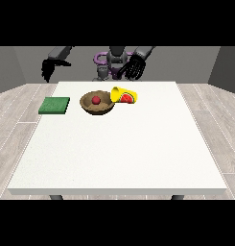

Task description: Pick the cup and pour the ball into the bowl, then pick the bowl and place it on the pad

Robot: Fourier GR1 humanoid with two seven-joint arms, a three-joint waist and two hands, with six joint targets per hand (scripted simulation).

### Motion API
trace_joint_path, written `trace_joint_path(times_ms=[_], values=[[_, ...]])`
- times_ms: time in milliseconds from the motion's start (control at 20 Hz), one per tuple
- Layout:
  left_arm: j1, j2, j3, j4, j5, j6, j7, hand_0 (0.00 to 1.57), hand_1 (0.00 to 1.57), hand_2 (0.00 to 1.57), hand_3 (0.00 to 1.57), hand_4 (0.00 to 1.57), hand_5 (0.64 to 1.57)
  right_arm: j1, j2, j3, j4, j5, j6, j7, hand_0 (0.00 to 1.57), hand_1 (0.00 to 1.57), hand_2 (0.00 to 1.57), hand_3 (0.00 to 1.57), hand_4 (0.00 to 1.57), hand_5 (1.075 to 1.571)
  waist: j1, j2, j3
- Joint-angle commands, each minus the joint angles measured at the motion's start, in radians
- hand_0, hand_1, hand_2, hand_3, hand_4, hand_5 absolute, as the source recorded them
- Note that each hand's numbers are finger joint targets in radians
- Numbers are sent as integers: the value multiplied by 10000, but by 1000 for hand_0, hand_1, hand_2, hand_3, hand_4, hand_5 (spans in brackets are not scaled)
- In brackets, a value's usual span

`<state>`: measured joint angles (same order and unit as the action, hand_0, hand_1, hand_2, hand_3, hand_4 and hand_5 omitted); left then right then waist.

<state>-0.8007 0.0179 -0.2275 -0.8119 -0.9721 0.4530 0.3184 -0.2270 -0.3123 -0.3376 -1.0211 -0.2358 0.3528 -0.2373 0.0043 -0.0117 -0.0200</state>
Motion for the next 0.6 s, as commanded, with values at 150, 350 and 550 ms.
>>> trace_joint_path(times_ms=[150, 350, 550], values=[[1800, -174, 1143, -2387, 5809, 420, -2390, 0, 0, 0, 0, 0, 1556, -844, 842, 447, -327, 459, -1086, -67, 0, 0, 0, 0, 293, 1570, 23, 1269, 37], [2991, -177, 813, -3129, 7896, -938, -4420, 0, 0, 0, 0, 0, 1565, -1186, 1847, 740, -571, 806, -2514, 350, 0, 0, 0, 0, 213, 1571, 684, 1244, 126], [3342, -157, 1300, -3306, 8282, -2173, -5597, 0, 0, 0, 0, 0, 1564, -1348, 2219, 513, -171, 884, -3351, -127, 0, 0, 0, 0, 319, 1570, 1311, 1657, 192]])
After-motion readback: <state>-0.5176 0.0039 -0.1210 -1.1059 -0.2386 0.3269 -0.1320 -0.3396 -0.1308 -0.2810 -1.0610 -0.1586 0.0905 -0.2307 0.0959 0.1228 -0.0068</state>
